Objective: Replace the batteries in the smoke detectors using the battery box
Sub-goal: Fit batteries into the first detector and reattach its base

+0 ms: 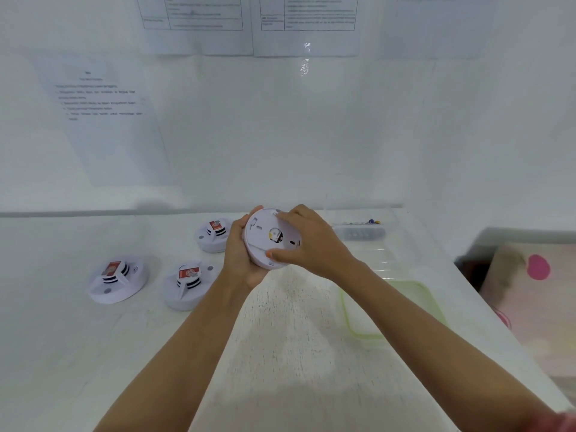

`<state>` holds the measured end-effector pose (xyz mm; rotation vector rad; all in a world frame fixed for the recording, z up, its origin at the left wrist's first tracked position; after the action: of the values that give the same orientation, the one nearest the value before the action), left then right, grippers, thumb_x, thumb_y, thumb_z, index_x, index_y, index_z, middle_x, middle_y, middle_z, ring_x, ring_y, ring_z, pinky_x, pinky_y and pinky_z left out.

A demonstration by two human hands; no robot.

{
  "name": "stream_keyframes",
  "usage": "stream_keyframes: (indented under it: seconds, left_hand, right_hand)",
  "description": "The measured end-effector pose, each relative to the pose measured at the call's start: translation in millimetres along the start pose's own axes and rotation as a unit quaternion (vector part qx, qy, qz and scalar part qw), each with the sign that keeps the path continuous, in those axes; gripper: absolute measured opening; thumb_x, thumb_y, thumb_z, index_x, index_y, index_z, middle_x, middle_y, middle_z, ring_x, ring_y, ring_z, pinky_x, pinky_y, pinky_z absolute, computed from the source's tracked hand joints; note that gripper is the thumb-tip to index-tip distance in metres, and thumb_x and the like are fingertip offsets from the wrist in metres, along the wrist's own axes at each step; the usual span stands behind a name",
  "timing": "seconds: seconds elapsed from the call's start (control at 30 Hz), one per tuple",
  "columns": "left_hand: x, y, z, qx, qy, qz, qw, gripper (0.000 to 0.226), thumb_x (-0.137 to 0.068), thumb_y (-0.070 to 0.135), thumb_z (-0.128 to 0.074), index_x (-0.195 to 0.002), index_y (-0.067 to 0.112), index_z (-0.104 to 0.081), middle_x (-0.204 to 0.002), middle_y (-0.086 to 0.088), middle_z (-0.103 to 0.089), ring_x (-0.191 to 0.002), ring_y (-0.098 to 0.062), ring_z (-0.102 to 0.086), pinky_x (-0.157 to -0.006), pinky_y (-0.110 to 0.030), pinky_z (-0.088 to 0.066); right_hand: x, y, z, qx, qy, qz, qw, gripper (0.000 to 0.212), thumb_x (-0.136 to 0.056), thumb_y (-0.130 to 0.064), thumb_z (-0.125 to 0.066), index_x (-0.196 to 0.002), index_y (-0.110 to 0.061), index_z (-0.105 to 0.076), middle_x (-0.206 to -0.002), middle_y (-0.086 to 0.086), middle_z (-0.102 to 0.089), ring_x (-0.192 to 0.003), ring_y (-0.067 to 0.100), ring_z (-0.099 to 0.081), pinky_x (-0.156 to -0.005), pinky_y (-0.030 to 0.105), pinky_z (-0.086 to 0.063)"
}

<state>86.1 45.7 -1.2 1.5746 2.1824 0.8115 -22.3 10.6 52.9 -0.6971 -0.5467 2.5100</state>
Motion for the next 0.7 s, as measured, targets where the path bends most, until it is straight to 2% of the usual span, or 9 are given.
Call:
stream_keyframes:
  seconds: [0.1,0.3,0.47,0.6,0.7]
  left_hand:
    - [0,-1,-2,-0.008,0.008,0.006,1.0,0.045,-0.091,0.037,-0.04,-0.074,0.017,-0.076,-0.088,-0.008,-0.07,-0.074,-0.023,-0.068,-0.067,-0.034,-0.055]
    - [1,-2,-2,-0.02,0.009,0.006,1.0,0.048,-0.092,0.036,-0.039,-0.067,0.019,-0.076,-0.084,-0.007,-0.071,-0.073,-0.022,-0.068,-0.068,-0.033,-0.055]
    - [2,-1,2,-0.034,0.031,0.006,0.999,0.036,-0.089,0.036,-0.045,-0.078,0.017,-0.074,-0.091,-0.009,-0.069,-0.074,-0.023,-0.068,-0.068,-0.035,-0.055]
    - [2,-5,2,-0.019,0.023,0.003,1.0,0.045,-0.091,0.036,-0.042,-0.067,0.017,-0.076,-0.082,-0.007,-0.07,-0.069,-0.02,-0.068,-0.065,-0.031,-0.055]
    - [4,-7,-1,-0.018,0.015,0.002,1.0,0.043,-0.089,0.035,-0.043,-0.069,0.016,-0.076,-0.085,-0.007,-0.07,-0.072,-0.02,-0.068,-0.068,-0.03,-0.055]
  right_hand:
    - [-1,-1,2,0.016,0.011,0.01,1.0,0.056,-0.073,-0.036,-0.074,-0.118,-0.008,-0.056,-0.102,0.002,-0.047,-0.091,0.013,-0.042,-0.072,0.021,-0.031]
    - [-1,0,1,0.017,0.013,0.003,1.0,0.054,-0.072,-0.035,-0.075,-0.112,-0.003,-0.059,-0.1,0.009,-0.049,-0.091,0.022,-0.047,-0.077,0.028,-0.039]
    - [1,2,-4,0.008,0.027,-0.008,1.0,0.053,-0.072,-0.033,-0.076,-0.108,0.002,-0.06,-0.095,0.014,-0.049,-0.088,0.025,-0.046,-0.075,0.032,-0.04]
    - [4,4,-9,-0.008,0.037,-0.021,0.999,0.051,-0.072,-0.034,-0.075,-0.106,0.002,-0.062,-0.094,0.014,-0.048,-0.088,0.025,-0.046,-0.074,0.032,-0.04]
    - [5,5,-11,-0.025,0.055,-0.041,0.997,0.048,-0.074,-0.035,-0.074,-0.097,0.005,-0.062,-0.092,0.014,-0.048,-0.086,0.026,-0.047,-0.074,0.032,-0.04]
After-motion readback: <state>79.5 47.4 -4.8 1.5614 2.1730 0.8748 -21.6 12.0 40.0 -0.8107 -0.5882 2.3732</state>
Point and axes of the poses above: each hand's wrist, its own x-axis away from the middle knuckle, its own z-axis out of the back of the hand, y = z × x, the point moved 4 cm from there along -x, towards the middle knuckle
